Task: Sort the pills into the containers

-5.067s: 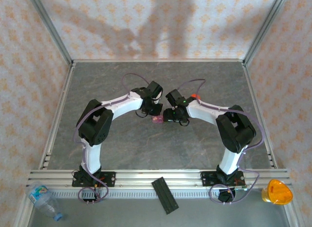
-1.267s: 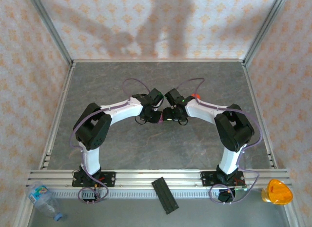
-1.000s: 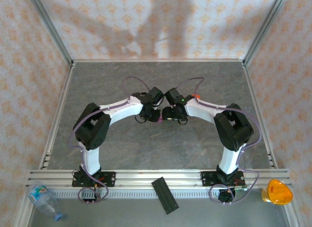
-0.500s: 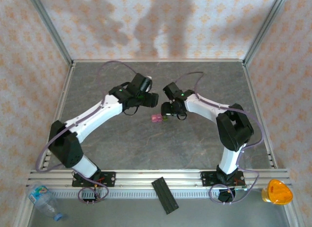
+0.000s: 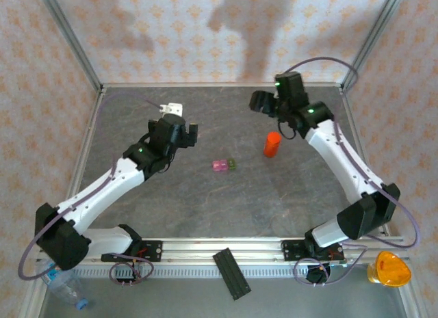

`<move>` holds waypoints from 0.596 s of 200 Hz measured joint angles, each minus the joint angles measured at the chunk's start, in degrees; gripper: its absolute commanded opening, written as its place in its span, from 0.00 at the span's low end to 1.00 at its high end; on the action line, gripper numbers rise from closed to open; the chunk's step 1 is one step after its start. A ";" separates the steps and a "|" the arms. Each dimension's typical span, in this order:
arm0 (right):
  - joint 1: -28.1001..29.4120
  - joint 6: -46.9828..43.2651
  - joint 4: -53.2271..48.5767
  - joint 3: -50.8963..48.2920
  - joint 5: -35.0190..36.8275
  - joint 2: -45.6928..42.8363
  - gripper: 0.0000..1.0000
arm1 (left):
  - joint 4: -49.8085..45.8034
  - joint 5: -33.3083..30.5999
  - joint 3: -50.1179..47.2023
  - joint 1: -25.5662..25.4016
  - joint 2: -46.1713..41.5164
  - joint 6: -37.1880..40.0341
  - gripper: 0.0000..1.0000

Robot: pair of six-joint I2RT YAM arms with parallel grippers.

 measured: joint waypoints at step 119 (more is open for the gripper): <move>-21.09 -0.87 18.88 -30.93 18.08 -10.54 1.00 | 38.62 -1.36 -30.29 19.15 -5.35 18.47 1.00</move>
